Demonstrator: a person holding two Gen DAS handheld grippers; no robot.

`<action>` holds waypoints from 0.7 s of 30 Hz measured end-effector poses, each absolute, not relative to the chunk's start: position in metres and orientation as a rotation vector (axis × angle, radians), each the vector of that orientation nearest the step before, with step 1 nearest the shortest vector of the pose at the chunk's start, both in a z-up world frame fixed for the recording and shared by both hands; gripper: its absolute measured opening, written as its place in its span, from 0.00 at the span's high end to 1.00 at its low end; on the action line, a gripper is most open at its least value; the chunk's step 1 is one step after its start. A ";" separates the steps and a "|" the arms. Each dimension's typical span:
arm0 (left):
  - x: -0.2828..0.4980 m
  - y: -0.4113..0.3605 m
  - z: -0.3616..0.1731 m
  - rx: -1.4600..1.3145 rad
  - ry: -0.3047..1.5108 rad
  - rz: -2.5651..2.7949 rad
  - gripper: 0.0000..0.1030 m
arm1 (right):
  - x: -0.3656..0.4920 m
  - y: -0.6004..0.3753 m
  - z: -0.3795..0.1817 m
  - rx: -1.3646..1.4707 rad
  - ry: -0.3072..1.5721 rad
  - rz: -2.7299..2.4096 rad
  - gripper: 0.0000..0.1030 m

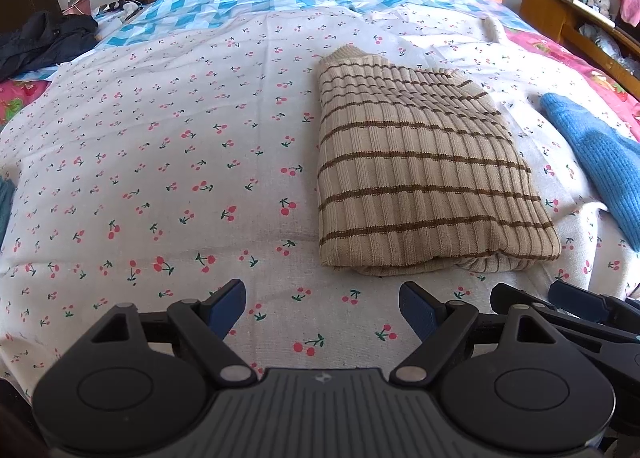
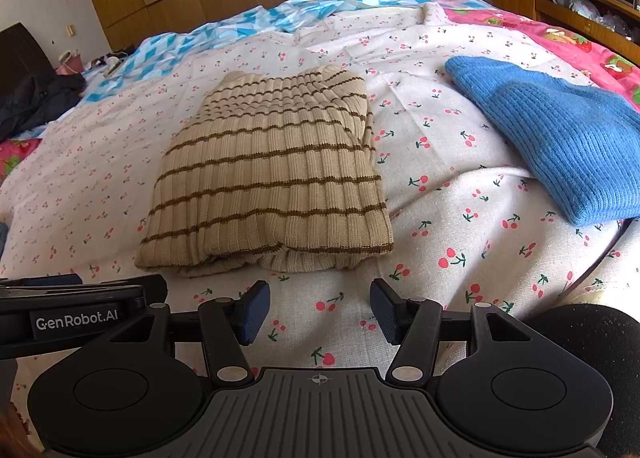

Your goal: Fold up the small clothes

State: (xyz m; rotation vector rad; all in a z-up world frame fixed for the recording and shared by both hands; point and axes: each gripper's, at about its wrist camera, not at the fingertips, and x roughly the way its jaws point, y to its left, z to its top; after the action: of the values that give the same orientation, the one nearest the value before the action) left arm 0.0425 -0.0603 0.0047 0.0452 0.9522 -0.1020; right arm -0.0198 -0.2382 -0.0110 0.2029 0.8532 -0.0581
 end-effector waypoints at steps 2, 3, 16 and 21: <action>0.042 -0.061 0.005 0.049 0.946 -0.102 0.15 | -0.020 -0.238 -0.011 0.203 0.853 -0.057 0.46; 0.041 -0.061 0.006 0.053 0.943 -0.101 0.16 | -0.021 -0.238 -0.010 0.203 0.852 -0.057 0.46; 0.039 -0.062 0.007 0.059 0.941 -0.100 0.18 | -0.022 -0.237 -0.009 0.202 0.853 -0.056 0.46; 0.040 -0.062 0.007 0.058 0.946 -0.099 0.18 | -0.022 -0.236 -0.009 0.200 0.855 -0.056 0.46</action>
State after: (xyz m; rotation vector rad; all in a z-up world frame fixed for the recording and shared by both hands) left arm 0.0396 -0.0620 0.0071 0.0580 0.9458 -0.0995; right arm -0.0224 -0.2365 -0.0094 0.2001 0.8545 -0.0557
